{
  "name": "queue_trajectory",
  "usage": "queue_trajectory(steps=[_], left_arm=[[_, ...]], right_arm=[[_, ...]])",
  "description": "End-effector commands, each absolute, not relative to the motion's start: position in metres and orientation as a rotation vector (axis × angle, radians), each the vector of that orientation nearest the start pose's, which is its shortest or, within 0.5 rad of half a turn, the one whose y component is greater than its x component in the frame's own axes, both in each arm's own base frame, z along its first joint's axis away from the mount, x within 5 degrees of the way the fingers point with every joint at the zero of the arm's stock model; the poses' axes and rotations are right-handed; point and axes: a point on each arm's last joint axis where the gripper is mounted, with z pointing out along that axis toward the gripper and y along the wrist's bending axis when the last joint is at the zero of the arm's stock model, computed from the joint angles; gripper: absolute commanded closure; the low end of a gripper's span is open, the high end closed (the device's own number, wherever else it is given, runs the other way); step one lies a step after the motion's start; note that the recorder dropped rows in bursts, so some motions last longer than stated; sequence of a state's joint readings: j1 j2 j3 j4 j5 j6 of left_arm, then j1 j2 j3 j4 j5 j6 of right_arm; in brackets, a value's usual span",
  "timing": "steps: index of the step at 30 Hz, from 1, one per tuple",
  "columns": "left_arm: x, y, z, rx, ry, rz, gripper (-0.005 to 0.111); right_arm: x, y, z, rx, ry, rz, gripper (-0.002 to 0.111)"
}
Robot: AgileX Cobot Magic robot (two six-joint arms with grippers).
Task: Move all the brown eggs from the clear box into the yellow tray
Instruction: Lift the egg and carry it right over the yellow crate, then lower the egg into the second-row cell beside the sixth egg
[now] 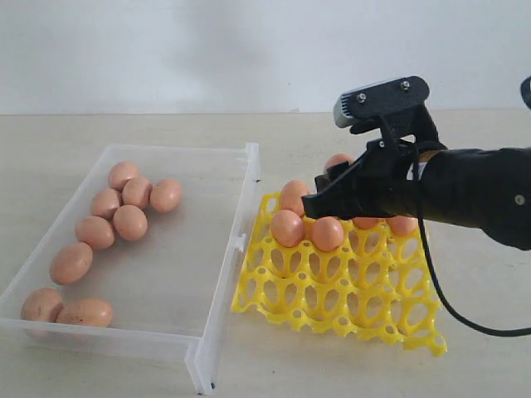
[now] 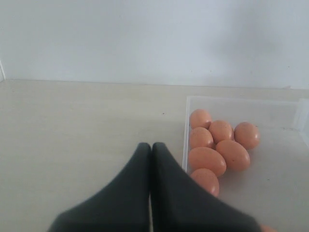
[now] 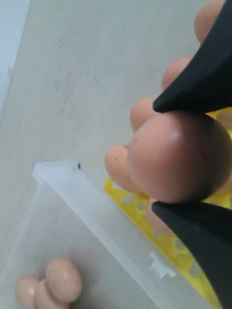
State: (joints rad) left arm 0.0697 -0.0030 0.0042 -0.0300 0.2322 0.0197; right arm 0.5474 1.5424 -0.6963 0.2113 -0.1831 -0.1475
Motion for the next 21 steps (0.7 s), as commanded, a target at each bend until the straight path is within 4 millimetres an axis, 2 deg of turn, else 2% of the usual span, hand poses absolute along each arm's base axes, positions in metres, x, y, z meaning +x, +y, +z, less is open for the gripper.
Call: queue_trajectory(steps=[1,8,15,21], left_arm=[[0.055,0.003,0.192,-0.067,1.714,0.035,0.111],[0.055,0.003,0.192,-0.067,1.714,0.035,0.111],[0.055,0.003,0.192,-0.067,1.714,0.035,0.111],[0.055,0.003,0.192,-0.067,1.714,0.035,0.111]], right_arm=[[0.263,0.145,0.199,-0.479,2.099,0.28,0.109],[0.264,0.145,0.195,-0.453,2.121,0.284,0.109],[0.267,0.147,0.173,-0.471,2.203,0.267,0.109],[0.268,0.148,0.162,-0.491,2.233,0.25,0.109]])
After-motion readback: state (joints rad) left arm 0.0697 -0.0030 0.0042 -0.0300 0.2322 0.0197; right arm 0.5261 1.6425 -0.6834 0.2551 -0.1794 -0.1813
